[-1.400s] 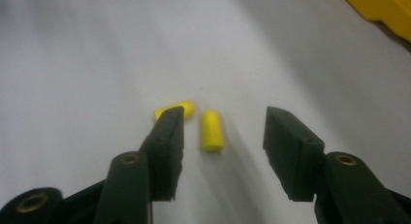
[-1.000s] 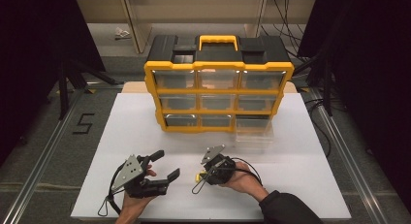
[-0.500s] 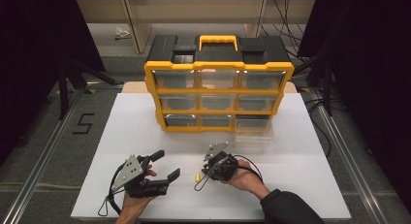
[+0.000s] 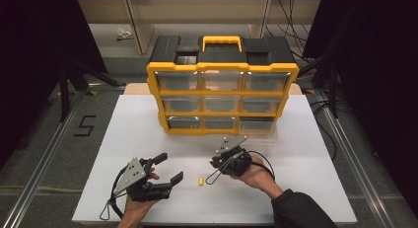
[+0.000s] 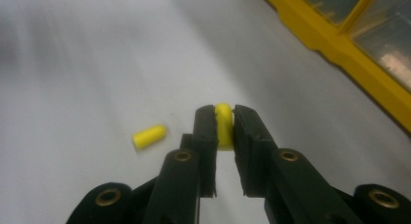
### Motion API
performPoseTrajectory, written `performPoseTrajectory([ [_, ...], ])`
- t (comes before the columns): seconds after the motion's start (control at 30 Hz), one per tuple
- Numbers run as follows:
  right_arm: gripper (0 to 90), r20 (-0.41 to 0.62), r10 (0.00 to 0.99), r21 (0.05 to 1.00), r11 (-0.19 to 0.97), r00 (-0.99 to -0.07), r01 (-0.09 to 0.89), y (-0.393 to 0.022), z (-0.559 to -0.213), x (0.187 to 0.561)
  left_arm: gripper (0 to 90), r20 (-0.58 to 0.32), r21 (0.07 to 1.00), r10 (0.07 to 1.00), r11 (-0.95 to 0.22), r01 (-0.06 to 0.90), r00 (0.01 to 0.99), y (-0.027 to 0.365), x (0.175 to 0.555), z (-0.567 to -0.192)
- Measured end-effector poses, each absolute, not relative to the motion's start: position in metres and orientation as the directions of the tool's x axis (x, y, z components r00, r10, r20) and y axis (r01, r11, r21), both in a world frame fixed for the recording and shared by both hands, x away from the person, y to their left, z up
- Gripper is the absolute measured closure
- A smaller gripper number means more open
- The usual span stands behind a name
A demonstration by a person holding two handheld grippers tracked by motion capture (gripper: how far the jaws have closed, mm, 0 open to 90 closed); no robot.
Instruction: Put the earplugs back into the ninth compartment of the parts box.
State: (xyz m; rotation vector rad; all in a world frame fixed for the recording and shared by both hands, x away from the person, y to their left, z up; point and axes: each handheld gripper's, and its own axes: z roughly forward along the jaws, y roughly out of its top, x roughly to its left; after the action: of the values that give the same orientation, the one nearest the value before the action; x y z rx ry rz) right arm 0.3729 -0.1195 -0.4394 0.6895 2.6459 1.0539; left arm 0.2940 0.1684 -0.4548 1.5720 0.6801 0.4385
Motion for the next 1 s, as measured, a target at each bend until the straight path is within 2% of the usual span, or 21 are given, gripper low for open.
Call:
performPoseTrajectory([
  [0.53,80.2,-0.01,0.57,0.795,0.503,-0.821,0.339,-0.157,-0.397,0.379,17.5,-0.112,0.986,0.652,-0.02,0.165,0.75,0.168,0.294,-0.455],
  [1.0,80.2,0.002,0.624,0.834,0.43,-0.781,0.345,-0.183,-0.38,0.385,17.5,-0.111,0.986,0.653,-0.021,0.164,0.749,0.168,0.294,-0.455],
])
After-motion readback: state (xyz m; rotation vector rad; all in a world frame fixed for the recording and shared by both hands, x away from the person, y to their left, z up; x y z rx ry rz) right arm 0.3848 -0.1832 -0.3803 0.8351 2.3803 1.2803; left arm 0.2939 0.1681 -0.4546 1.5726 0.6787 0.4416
